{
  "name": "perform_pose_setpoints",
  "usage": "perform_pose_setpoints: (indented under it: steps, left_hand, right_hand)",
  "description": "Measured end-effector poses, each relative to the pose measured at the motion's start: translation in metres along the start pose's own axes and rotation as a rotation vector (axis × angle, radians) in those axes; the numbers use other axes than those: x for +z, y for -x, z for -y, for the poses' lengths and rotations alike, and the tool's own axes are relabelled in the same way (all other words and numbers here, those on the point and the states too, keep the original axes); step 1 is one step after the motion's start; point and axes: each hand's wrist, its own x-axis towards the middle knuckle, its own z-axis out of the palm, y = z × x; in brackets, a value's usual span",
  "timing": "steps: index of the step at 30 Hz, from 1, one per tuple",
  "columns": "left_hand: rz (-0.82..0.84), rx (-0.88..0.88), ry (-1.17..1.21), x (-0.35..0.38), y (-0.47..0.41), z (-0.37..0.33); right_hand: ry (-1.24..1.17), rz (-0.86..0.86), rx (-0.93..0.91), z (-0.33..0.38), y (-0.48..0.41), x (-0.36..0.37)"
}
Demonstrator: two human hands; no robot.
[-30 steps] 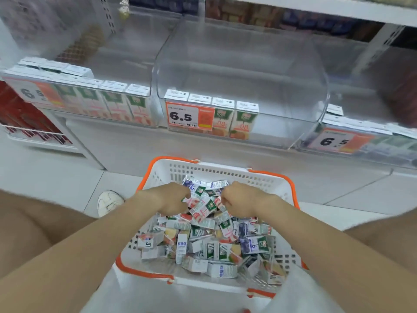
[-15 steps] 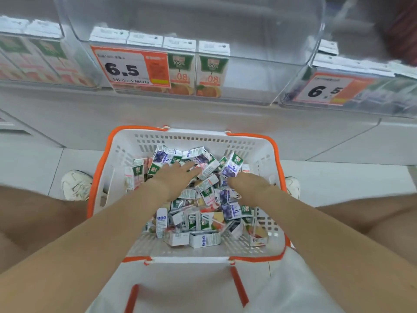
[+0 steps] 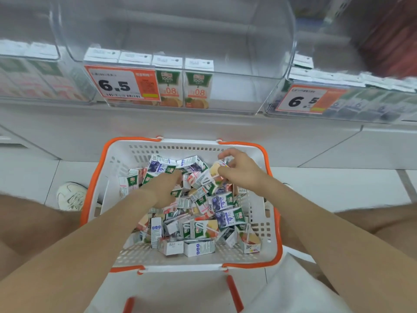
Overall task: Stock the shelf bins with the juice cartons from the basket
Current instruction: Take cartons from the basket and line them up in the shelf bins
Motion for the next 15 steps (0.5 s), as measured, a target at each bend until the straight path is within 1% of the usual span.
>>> perform_pose_setpoints:
  steps: [2, 5, 7, 9, 12, 14, 15]
  left_hand:
    - [-0.015, -0.012, 0.168, -0.014, 0.011, -0.002]
    - [-0.093, 0.007, 0.459, -0.046, 0.035, -0.013]
    - [-0.152, 0.034, 0.636, -0.069, 0.057, -0.024]
    - [-0.203, 0.078, 0.759, -0.087, 0.081, -0.035]
    - [-0.254, 0.141, 0.842, -0.108, 0.111, -0.047]
    - [-0.268, 0.156, 0.841, -0.119, 0.124, -0.052]
    - [-0.276, 0.168, 0.840, -0.124, 0.130, -0.055]
  right_hand:
    - [-0.260, 0.004, 0.028, 0.018, 0.012, 0.000]
    - [-0.554, -0.012, 0.057, 0.042, 0.030, -0.004]
    - [-0.715, -0.002, 0.084, 0.052, 0.042, -0.006]
    - [-0.803, 0.011, 0.077, 0.060, 0.055, -0.008]
    - [-0.746, 0.074, 0.005, 0.075, 0.076, -0.008]
    - [-0.569, 0.075, -0.084, 0.087, 0.090, -0.007]
    - [-0.422, 0.030, -0.159, 0.091, 0.094, -0.007]
